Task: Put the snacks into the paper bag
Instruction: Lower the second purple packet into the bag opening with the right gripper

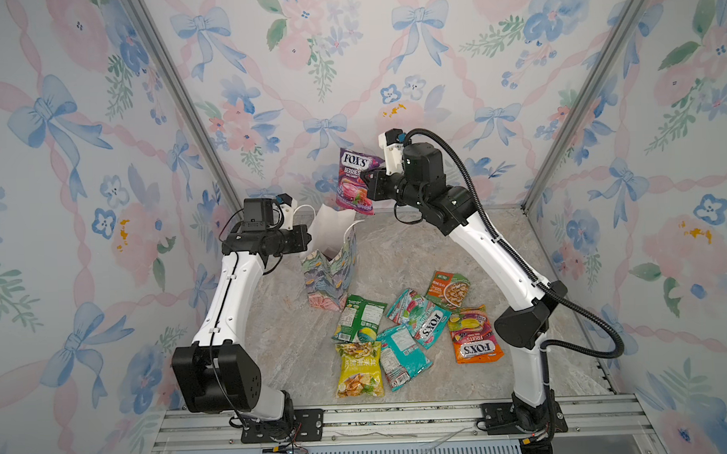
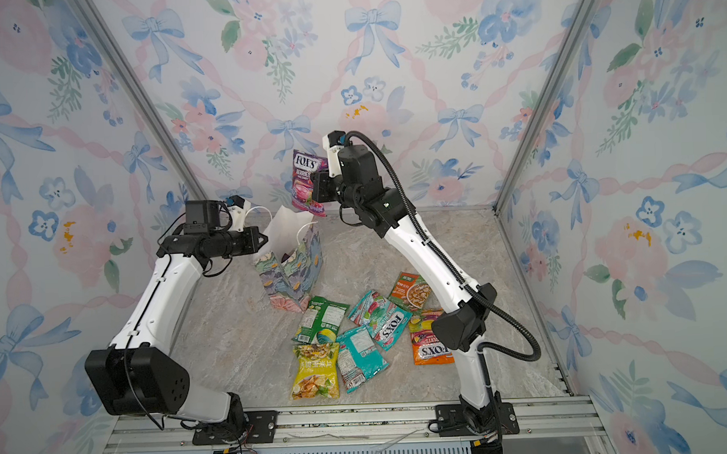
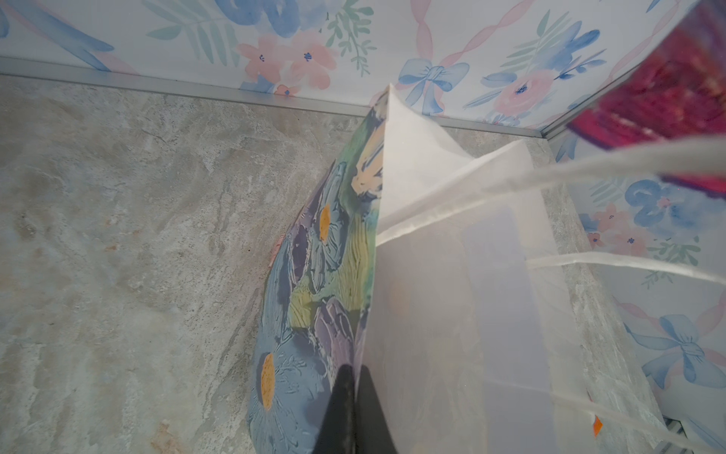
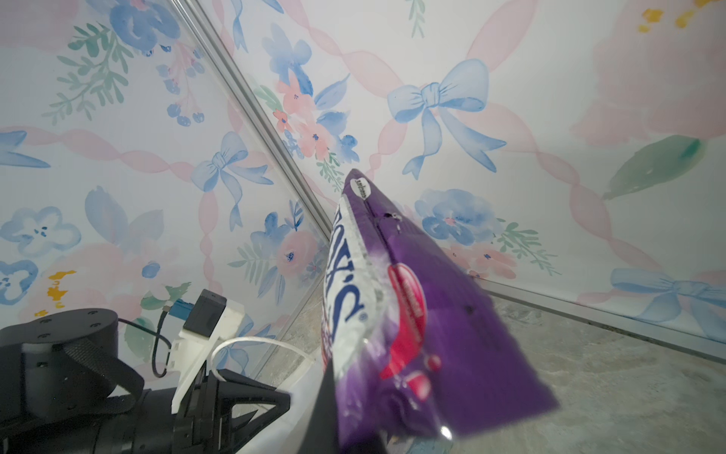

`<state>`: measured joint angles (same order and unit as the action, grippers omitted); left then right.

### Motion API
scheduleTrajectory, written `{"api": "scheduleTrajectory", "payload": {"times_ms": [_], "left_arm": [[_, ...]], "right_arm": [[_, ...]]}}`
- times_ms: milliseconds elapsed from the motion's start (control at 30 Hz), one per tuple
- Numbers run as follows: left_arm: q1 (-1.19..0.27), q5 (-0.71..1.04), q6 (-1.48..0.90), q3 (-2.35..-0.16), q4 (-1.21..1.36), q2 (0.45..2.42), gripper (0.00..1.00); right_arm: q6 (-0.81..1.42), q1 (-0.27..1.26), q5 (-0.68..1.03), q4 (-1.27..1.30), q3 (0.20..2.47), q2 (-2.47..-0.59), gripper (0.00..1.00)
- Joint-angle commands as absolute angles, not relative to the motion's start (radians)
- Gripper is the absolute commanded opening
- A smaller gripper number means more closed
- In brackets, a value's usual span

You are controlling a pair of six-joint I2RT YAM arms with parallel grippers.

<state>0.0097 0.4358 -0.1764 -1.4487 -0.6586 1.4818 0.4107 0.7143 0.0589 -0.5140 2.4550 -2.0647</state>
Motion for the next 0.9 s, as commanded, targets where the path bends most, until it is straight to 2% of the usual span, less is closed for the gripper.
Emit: {"api": "scheduleTrajectory", "payload": {"times_ms": [0, 267, 867], "left_arm": [[0.012, 0.463, -0.167, -1.43, -0.664, 1.457, 0.0], [0.013, 0.46, -0.167, -1.43, -0.664, 1.457, 0.0], [0.013, 0.459, -0.166, -1.43, -0.663, 1.453, 0.0]], "right_arm": [[0.412, 0.741, 0.086, -0.495, 2.517, -2.092, 0.0], [0.434, 0.786, 0.094, -0.513, 2.549, -2.14, 0.0], [0.454, 0.817, 0.075, -0.519, 2.464, -2.13, 0.0]]}}
